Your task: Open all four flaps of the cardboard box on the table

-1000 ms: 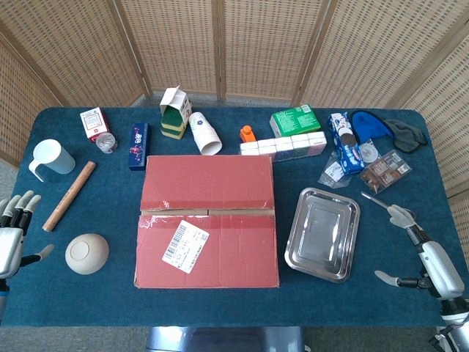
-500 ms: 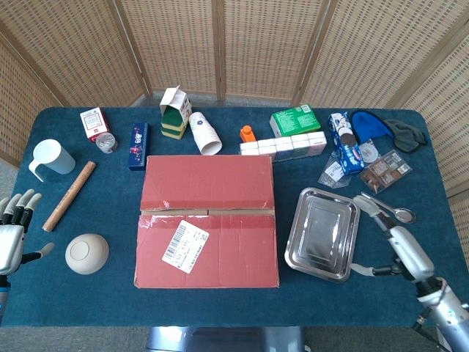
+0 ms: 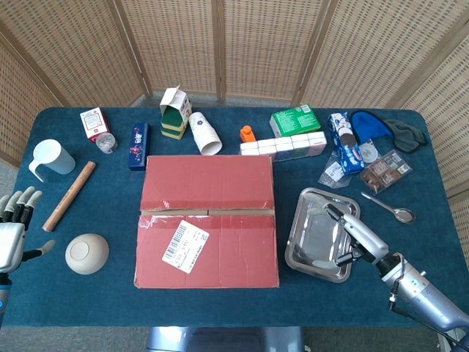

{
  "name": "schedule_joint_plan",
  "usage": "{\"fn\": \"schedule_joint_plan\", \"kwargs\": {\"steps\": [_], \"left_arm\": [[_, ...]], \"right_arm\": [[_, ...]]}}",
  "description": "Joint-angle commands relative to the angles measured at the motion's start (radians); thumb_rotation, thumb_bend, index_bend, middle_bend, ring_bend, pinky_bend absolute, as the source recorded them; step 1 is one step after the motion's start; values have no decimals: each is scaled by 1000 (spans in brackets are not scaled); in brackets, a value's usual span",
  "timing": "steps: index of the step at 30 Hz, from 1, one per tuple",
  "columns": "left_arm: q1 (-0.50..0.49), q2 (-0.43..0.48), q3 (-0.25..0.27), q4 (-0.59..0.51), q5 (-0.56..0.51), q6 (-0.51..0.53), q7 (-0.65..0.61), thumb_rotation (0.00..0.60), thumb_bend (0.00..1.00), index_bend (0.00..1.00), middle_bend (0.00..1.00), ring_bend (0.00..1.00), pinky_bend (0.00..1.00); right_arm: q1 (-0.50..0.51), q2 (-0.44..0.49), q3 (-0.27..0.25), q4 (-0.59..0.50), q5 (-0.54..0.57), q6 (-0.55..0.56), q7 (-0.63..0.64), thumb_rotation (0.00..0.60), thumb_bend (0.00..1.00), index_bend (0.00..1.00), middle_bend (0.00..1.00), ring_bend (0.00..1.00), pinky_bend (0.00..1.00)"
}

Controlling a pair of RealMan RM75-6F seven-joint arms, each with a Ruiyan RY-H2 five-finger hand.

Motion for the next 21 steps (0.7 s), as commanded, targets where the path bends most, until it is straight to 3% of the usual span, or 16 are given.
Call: {"fn": "schedule_joint_plan", "kwargs": {"steps": [1,21], "left_arm": [[-3,-4,-2,5,-6,-8,1,600,65,0,0,0,0],[-20,-28,-10,44,-37,-52,-1,600,65,0,0,0,0]], "right_arm": [[7,0,-6,-1,-14,8,18,600,0,0,22,219,84],[74,-37,-45,-64,-77,-12,1,600,0,0,26,244,86]]}}
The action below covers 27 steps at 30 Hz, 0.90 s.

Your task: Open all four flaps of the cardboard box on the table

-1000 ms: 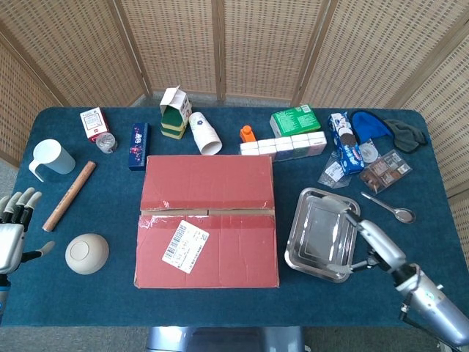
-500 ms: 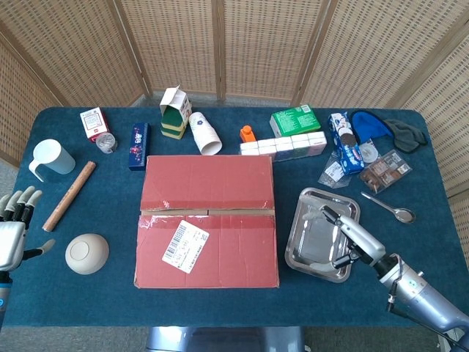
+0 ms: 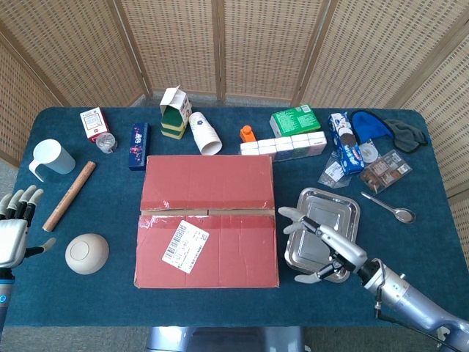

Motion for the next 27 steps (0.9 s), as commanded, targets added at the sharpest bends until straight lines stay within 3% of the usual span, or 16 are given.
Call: {"fn": "schedule_joint_plan", "kwargs": {"steps": [1,13,19,23,27], "left_arm": [[-1,-2,0,3,-3,-3,-1,600,65,0,0,0,0],[0,-2,-1,4,-3,3,-4,600,65,0,0,0,0],[0,-2,1,2,-1,3,-3,600,65,0,0,0,0],[0,-1,1,0,2,7,-2,600,65,0,0,0,0],[-1,-1,2,-2,3,8,0,600,64,0,0,0,0]], "right_arm": [[7,-4,-5,-15,-8,3,-13,600,0,0,26,244,86],[31,-35,-19,-53,-19,7,-26,600,0,0,26,245,94],[31,-18,-33,-68,-41,44,-6,600,0,0,13,216,176],[34,-6,-34,-78,-27,50,7,600,0,0,0,176,307],[49,4,-43,-81,-33,41,43,600,0,0,0,146,363]]}}
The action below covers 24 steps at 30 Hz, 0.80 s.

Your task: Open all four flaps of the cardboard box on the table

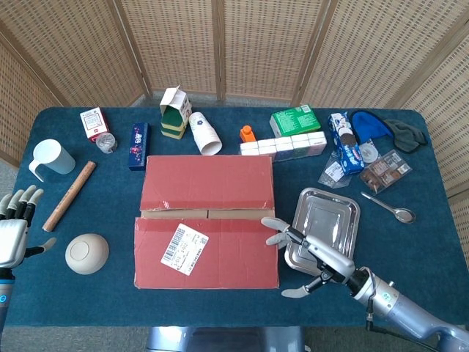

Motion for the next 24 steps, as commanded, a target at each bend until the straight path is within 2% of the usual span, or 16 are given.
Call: {"fn": "schedule_joint_plan", "kwargs": {"steps": [1,9,15,18,24], "left_arm": [[0,0,0,0,1,1,2,600,65,0,0,0,0],[0,0,-1,1,-2,1,0,600,66,0,0,0,0],[0,-1,0,3,-1,1,0,600,65,0,0,0,0],[-1,-1,0,3,0,2,1,600,65,0,0,0,0],[0,0,0,1,-2,3,1,600,66,0,0,0,0]], "right_arm": [[13,8,-8,-4,-8,-7,23,600,0,0,0,146,371],[39,28,-21,-19,-44,22,128,600,0,0,0,140,459],[47,47,-24,-36,-70,53,138,600,0,0,0,41,458],[51,46,-20,-42,-63,55,129,600,0,0,0,4,427],[52,40,-20,-36,-65,66,111,600,0,0,0,0,342]]}}
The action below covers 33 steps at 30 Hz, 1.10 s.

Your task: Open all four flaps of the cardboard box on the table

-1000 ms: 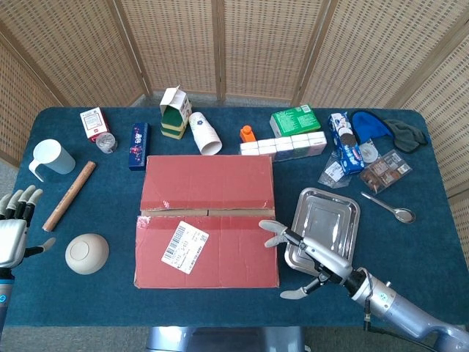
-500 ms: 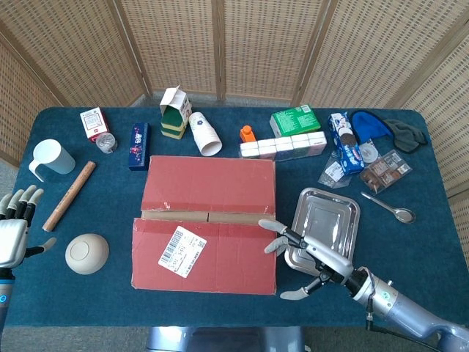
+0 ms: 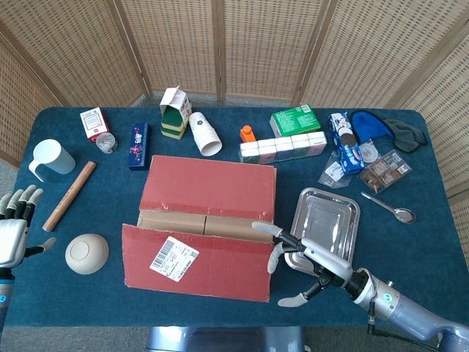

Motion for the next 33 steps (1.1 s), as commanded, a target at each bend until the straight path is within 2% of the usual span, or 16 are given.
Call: {"fn": "schedule_joint_plan", "kwargs": {"steps": [1,10,24,33], "left_arm": [[0,0,1,0,-1,-1,1,600,66,0,0,0,0],[0,0,1,-4,0,0,6,600,66,0,0,0,0],[-1,-1,2,-5,1,1,5,600,65,0,0,0,0],[-2,-3,3,-4,3,0,9,600,65,0,0,0,0]], "right_arm": [[-2,-5,-2,7,-6,10,-7,600,0,0,0,0,334],[4,-2,-14,18,-35,45,27,600,0,0,0,0,331],[23,80,-56,-26,-145,135,127,600,0,0,0,0,366],[57,120,-106,-24,-242,161,227,600,0,0,0,0,449]]}}
